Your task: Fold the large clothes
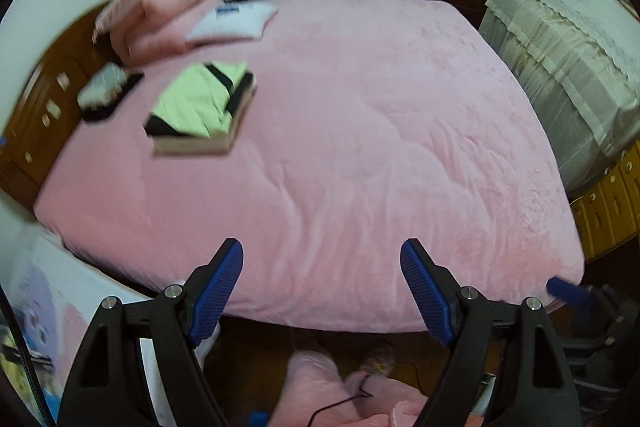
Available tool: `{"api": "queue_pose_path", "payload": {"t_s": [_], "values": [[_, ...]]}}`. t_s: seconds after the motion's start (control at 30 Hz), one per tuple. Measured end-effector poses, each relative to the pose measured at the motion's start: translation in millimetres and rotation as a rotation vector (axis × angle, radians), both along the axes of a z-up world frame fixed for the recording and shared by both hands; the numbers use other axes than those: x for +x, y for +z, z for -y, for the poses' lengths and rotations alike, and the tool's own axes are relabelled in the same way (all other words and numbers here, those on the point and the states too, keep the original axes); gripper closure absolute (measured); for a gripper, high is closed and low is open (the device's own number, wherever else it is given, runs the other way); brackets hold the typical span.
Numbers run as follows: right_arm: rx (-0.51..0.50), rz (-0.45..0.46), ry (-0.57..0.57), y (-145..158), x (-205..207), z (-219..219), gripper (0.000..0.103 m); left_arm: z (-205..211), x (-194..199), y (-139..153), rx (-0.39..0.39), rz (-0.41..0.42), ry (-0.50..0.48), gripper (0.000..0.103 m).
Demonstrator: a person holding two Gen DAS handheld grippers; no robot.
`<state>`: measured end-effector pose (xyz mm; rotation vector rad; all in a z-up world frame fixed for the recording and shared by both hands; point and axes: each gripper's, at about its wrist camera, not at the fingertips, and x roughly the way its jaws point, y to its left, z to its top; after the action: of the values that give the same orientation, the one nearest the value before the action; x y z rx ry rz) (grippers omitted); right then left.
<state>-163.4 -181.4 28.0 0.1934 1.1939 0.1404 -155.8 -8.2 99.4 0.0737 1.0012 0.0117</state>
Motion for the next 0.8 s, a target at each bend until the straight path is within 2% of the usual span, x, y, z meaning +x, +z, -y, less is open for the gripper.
{"api": "queue_pose_path", "payload": {"t_s": [0.13,0.27,0.37,0.47,0.63,0.73,0.8], "values": [[-0.005,0.049,0.001,22.0,-6.9,-13.0,0.014,3.8,-22.7,16.6,0.002,0.025,0.021,0.023],[-0.099,0.111,-0.051,24.8,-27.0,-20.3,0.013,4.5,-44.1,12.9,0.01,0.037,0.049,0.023],[-0.117,0.109,-0.086,22.4,-34.6,-19.6,0.013,5.5,-51.5,6.7,0.048,0.048,0.06,0.023],[-0.13,0.155,-0.106,30.8,-36.8,-14.1,0.013,4.0,-54.0,5.0,0.025,0.062,0.066,0.022],[-0.118,0.197,-0.086,36.1,-35.7,-9.4,0.013,6.0,-53.5,7.1,0.023,0.094,0.073,0.015],[-0.114,0.211,-0.102,38.8,-37.3,-3.1,0.013,7.7,-51.1,5.6,0.002,0.086,0.082,0.005],[-0.115,0.229,-0.107,42.3,-38.4,-0.8,0.012,7.1,-48.7,4.5,-0.009,0.082,0.083,0.004]]}}
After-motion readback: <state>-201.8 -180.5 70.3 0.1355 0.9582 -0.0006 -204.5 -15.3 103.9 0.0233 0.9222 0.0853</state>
